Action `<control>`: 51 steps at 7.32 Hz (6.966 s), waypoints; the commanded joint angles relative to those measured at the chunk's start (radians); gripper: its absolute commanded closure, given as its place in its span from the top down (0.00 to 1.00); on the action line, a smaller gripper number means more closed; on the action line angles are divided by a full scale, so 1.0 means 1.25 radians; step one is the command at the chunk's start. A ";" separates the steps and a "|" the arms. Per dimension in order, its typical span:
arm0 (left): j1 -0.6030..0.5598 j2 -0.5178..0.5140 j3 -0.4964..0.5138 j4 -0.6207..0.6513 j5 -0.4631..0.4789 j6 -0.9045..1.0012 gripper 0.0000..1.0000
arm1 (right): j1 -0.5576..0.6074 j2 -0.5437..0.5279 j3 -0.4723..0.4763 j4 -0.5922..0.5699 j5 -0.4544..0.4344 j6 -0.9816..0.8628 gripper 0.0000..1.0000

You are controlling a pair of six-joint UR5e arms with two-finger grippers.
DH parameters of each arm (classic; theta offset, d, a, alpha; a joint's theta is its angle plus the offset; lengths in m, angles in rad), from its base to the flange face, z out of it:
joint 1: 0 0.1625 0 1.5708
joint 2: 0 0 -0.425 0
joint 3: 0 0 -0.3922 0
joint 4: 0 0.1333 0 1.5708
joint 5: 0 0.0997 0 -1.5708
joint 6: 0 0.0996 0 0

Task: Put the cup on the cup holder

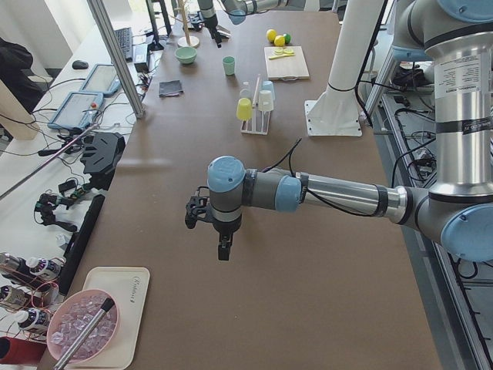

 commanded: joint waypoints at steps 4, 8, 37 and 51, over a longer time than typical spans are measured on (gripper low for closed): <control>0.000 0.000 0.000 0.000 0.000 0.000 0.98 | -0.126 0.191 -0.233 -0.112 -0.127 -0.207 1.00; 0.066 -0.140 0.016 0.162 0.001 0.000 0.98 | -0.202 0.198 -0.265 -0.167 -0.229 -0.311 1.00; 0.432 -0.593 0.455 0.546 -0.025 0.154 0.98 | -0.037 -0.090 0.135 -0.199 -0.179 -0.485 0.00; 0.480 -0.661 0.631 0.575 -0.011 0.227 0.97 | -0.043 -0.164 0.254 0.076 -0.070 -0.502 0.00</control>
